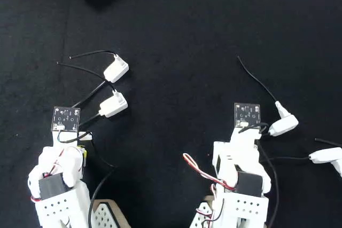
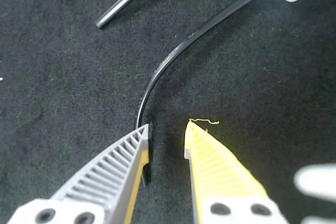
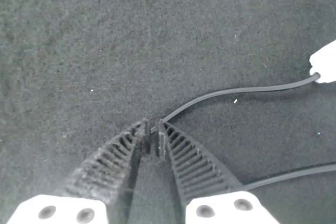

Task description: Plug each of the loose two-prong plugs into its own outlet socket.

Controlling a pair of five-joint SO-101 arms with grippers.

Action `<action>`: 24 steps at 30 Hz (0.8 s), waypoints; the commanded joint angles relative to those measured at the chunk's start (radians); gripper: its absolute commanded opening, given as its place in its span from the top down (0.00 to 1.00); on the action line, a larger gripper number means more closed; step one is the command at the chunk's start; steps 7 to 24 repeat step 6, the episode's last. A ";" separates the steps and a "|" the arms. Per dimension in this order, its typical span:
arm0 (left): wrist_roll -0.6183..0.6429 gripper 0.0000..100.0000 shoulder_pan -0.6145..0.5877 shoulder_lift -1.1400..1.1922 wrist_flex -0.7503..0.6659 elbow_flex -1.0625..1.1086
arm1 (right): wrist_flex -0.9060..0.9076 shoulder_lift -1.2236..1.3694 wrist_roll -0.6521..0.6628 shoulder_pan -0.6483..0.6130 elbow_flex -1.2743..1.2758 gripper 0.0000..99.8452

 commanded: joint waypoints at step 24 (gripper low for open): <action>0.000 0.88 0.012 -0.008 0.003 0.018 | 0.005 -0.051 0.006 0.014 -0.001 0.97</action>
